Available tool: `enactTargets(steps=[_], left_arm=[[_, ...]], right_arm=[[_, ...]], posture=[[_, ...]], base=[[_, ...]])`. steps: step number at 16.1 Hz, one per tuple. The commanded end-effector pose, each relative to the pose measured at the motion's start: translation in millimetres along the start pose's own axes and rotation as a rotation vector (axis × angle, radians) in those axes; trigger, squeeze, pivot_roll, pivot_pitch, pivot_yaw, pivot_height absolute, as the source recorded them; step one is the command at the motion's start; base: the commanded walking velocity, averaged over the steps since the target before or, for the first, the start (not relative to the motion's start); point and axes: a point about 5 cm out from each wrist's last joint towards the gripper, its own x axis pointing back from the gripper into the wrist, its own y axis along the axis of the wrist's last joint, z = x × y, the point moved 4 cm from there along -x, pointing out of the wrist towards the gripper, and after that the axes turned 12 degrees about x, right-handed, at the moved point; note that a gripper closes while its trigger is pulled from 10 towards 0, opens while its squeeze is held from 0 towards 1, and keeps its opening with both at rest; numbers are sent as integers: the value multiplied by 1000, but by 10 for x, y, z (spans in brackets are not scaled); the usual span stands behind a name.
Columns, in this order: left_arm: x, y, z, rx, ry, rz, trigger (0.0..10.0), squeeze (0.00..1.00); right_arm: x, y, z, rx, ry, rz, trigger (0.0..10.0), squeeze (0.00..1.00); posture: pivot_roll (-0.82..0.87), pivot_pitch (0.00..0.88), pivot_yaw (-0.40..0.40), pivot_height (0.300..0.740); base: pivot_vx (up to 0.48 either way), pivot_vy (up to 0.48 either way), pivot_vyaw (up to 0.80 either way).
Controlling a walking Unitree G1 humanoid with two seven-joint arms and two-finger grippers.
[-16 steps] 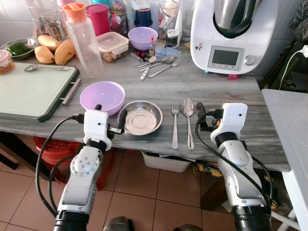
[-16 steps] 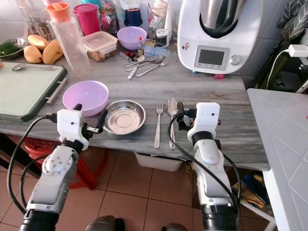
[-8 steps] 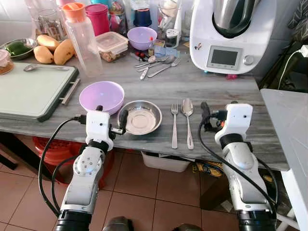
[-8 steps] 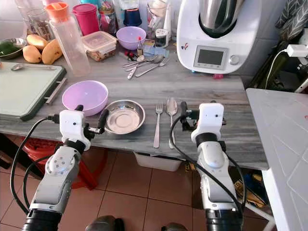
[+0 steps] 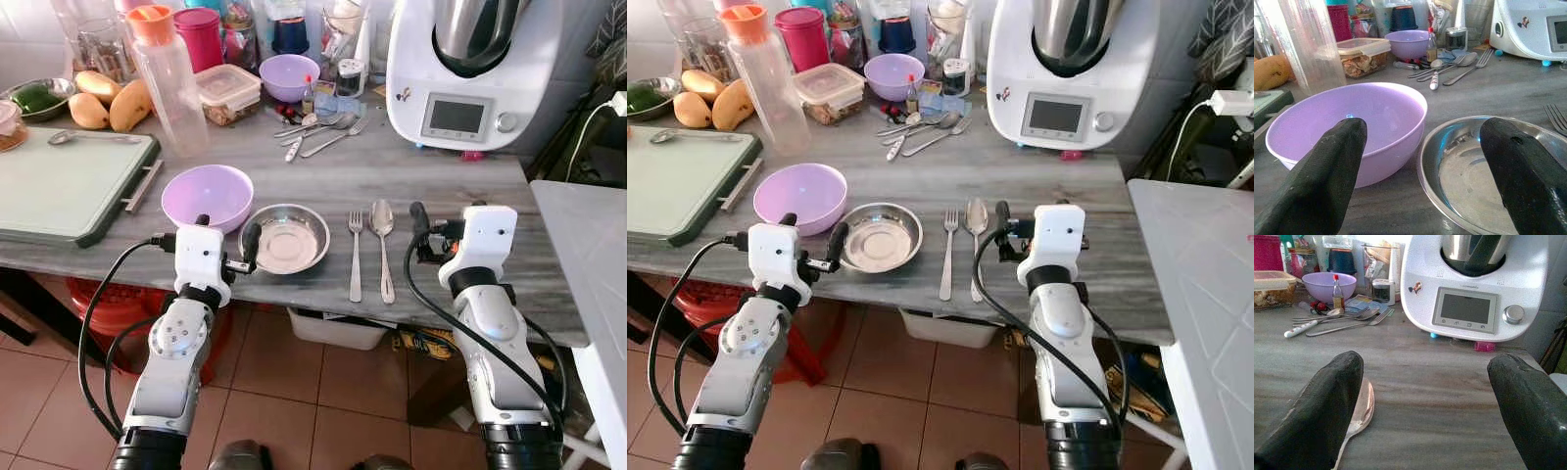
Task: Setting the table
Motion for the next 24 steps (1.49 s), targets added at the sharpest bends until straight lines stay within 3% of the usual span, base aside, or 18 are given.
enactTargets(steps=[1, 8, 9, 10, 11, 14, 22, 24], left_arm=[[-10, -4, 3, -9, -4, 4, 10000, 0], [-6, -14, 2, -13, -6, 7, 10000, 0], [-6, -15, 3, -14, -6, 8, 10000, 0], [-6, -15, 3, -14, -7, 8, 10000, 0], [-6, -15, 4, -15, -9, 8, 10000, 0], [-5, -15, 3, -18, -14, 9, 10000, 0], [0, -15, -5, -21, -19, 6, 10000, 0], [1, -5, -16, -23, -28, 0, 10000, 0]], right_arm=[[-14, -10, -11, -7, -5, 12, 10000, 804], [-20, -19, -8, -7, -5, 13, 10000, 761], [-20, -20, -7, -6, -5, 14, 10000, 627], [-20, -15, -4, -3, -1, 8, 10000, 153], [-18, 0, 2, 1, 3, -5, 10000, 0], [-1, -4, 96, -60, 53, -2, 10000, 0], [-19, -86, 58, 8, 8, 24, 10000, 0], [-14, -118, 70, -22, 4, 39, 10000, 0]], posture=[[-44, 0, 9, 740], [-43, 0, 10, 740], [-42, 0, 10, 740], [-43, 0, 10, 740], [-42, 0, 12, 740], [-40, 0, 12, 740], [-36, 0, 11, 740], [-36, 0, 10, 740]], base=[[-311, 0, 0], [-312, 0, 0], [-307, 0, 0], [-311, 0, 0], [-304, 0, 0], [-303, 0, 0], [-286, 0, 0], [0, 0, 0]])
